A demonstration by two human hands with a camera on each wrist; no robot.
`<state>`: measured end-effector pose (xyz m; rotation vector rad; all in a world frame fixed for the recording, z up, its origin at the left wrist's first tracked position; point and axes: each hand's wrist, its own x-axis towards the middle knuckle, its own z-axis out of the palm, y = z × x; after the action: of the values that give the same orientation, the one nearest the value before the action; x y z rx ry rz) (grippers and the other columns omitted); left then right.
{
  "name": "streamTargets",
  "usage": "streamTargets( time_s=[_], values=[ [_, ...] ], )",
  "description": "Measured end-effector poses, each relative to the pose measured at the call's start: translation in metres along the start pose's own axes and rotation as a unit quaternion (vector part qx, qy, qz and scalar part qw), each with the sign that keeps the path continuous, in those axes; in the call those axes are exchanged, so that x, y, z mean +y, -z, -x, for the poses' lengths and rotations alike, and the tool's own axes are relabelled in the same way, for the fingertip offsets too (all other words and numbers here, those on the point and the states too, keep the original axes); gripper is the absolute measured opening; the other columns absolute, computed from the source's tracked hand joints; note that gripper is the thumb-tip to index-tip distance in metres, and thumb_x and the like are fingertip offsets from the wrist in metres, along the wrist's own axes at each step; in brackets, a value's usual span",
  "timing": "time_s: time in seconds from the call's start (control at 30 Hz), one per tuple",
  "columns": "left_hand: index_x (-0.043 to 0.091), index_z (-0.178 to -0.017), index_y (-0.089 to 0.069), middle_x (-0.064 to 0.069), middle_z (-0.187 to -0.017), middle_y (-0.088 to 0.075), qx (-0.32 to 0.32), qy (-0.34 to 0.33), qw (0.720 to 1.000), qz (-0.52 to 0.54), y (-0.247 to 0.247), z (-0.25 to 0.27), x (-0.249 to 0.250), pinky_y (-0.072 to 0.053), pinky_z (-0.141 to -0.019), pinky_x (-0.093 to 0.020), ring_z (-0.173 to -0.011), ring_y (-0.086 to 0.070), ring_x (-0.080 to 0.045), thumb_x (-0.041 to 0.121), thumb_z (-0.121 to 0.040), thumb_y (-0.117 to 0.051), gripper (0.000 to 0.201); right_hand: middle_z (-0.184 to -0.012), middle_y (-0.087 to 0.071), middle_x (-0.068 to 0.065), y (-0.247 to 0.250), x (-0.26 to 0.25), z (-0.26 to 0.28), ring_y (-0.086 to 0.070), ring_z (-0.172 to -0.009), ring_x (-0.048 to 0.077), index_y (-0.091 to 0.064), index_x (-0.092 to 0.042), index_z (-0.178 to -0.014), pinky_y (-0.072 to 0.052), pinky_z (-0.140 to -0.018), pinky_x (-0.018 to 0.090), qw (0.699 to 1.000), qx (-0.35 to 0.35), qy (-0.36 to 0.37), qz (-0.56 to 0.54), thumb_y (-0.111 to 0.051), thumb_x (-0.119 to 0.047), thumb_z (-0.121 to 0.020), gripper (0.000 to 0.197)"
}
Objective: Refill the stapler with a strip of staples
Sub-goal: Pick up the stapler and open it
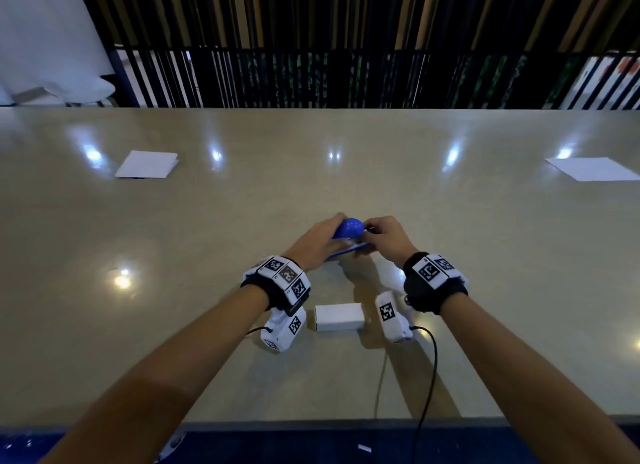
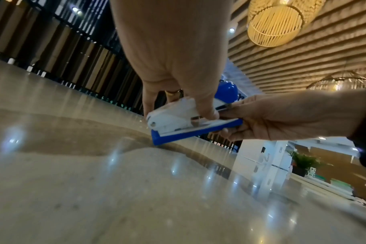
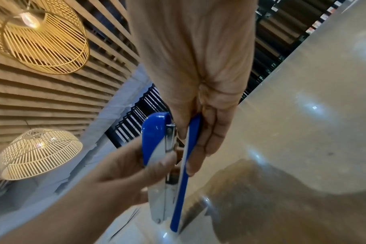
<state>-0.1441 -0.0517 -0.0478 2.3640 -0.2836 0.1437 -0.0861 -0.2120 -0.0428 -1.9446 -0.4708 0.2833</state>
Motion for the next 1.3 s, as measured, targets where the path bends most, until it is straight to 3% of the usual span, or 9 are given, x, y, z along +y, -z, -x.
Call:
streamTargets(
  time_s=[0.23, 0.37, 0.53, 0.6, 0.8, 0.9, 1.07, 1.2, 1.3],
  values=[
    [0.011, -0.114, -0.047, -0.012, -0.106, -0.065, 0.029, -0.025, 0.999, -0.029, 0.001, -0.003, 0.000, -0.051, -0.079, -0.031, -0.087, -0.062, -0.025, 0.026, -0.093, -0.057, 0.028, -0.085, -0.064, 0.024, -0.011, -0.012, -0.001, -0.066, -0.055, 0.028, -0.062, 0.008, -0.106, -0.059, -0.066, 0.039, 0.998, 0.030, -0.028, -0.040, -0.050, 0.003, -0.090, 0.020],
    [0.012, -0.110, -0.044, -0.006, -0.106, -0.067, 0.136, 0.007, 0.983, 0.122, 0.012, -0.003, -0.002, -0.052, -0.086, -0.035, -0.091, -0.065, -0.022, 0.021, -0.095, -0.054, 0.019, -0.091, -0.059, 0.023, -0.006, 0.004, 0.001, -0.062, -0.044, 0.015, -0.059, 0.015, -0.110, -0.054, -0.039, 0.019, 0.985, 0.091, -0.081, -0.121, -0.053, 0.007, -0.088, 0.024],
    [0.035, -0.095, -0.046, -0.029, -0.104, -0.064, 0.190, 0.002, 0.962, 0.195, 0.018, -0.002, -0.005, -0.052, -0.086, -0.053, -0.086, -0.061, -0.026, 0.045, -0.089, -0.052, 0.013, -0.090, -0.060, 0.018, 0.001, 0.017, 0.004, -0.061, -0.056, 0.018, -0.058, 0.014, -0.114, -0.053, -0.038, 0.017, 0.967, 0.127, -0.108, -0.194, -0.048, 0.010, -0.090, 0.027],
    [0.039, -0.090, -0.047, -0.027, -0.096, -0.064, 0.219, 0.003, 0.953, 0.208, 0.015, -0.001, -0.007, -0.052, -0.083, -0.056, -0.084, -0.064, -0.036, 0.040, -0.090, -0.053, 0.006, -0.098, -0.059, 0.021, 0.005, 0.016, 0.002, -0.063, -0.055, 0.015, -0.059, 0.013, -0.113, -0.054, -0.041, 0.018, 0.968, 0.137, -0.095, -0.188, -0.048, 0.008, -0.091, 0.025],
    [0.005, -0.114, -0.050, -0.002, -0.093, -0.057, 0.307, 0.057, 0.915, 0.255, 0.022, -0.006, -0.023, -0.060, -0.068, -0.031, -0.083, -0.062, -0.017, 0.016, -0.095, -0.056, 0.022, -0.100, -0.058, 0.024, 0.021, 0.020, 0.000, -0.062, -0.035, 0.009, -0.057, 0.013, -0.116, -0.054, -0.042, 0.017, 0.961, 0.157, -0.077, -0.215, -0.044, 0.006, -0.094, 0.026],
    [0.011, -0.116, -0.046, 0.004, -0.092, -0.060, 0.315, 0.086, 0.891, 0.315, 0.026, -0.009, -0.030, -0.060, -0.063, -0.022, -0.078, -0.065, -0.009, 0.015, -0.096, -0.052, 0.021, -0.101, -0.058, 0.023, 0.024, 0.021, 0.000, -0.064, -0.038, 0.010, -0.055, 0.011, -0.119, -0.054, -0.043, 0.016, 0.954, 0.154, -0.079, -0.244, -0.044, 0.005, -0.094, 0.028],
    [0.017, -0.099, -0.047, -0.006, -0.090, -0.061, 0.268, 0.152, 0.839, 0.448, 0.031, -0.010, -0.042, -0.060, -0.059, -0.025, -0.073, -0.067, -0.013, 0.018, -0.100, -0.046, 0.001, -0.101, -0.059, 0.021, 0.030, 0.015, -0.003, -0.067, -0.042, 0.011, -0.052, 0.007, -0.125, -0.056, -0.047, 0.017, 0.953, 0.112, -0.081, -0.269, -0.045, 0.002, -0.095, 0.032],
    [0.007, -0.110, -0.045, -0.009, -0.087, -0.061, 0.240, 0.156, 0.824, 0.488, 0.037, -0.014, -0.043, -0.061, -0.057, -0.023, -0.055, -0.072, -0.006, 0.018, -0.101, -0.042, 0.014, -0.092, -0.063, 0.018, 0.037, 0.012, -0.003, -0.068, -0.044, 0.012, -0.056, -0.003, -0.116, -0.056, -0.050, 0.018, 0.951, 0.088, -0.098, -0.281, -0.046, 0.005, -0.093, 0.026],
    [0.003, -0.094, -0.051, -0.014, -0.086, -0.060, 0.253, 0.170, 0.788, 0.535, 0.041, -0.019, -0.041, -0.061, -0.057, -0.024, -0.061, -0.071, -0.018, 0.014, -0.102, -0.039, 0.018, -0.086, -0.064, 0.012, 0.040, 0.012, -0.002, -0.068, -0.049, 0.015, -0.057, -0.006, -0.108, -0.056, -0.050, 0.019, 0.956, 0.050, -0.119, -0.262, -0.046, 0.004, -0.092, 0.022]
  ],
)
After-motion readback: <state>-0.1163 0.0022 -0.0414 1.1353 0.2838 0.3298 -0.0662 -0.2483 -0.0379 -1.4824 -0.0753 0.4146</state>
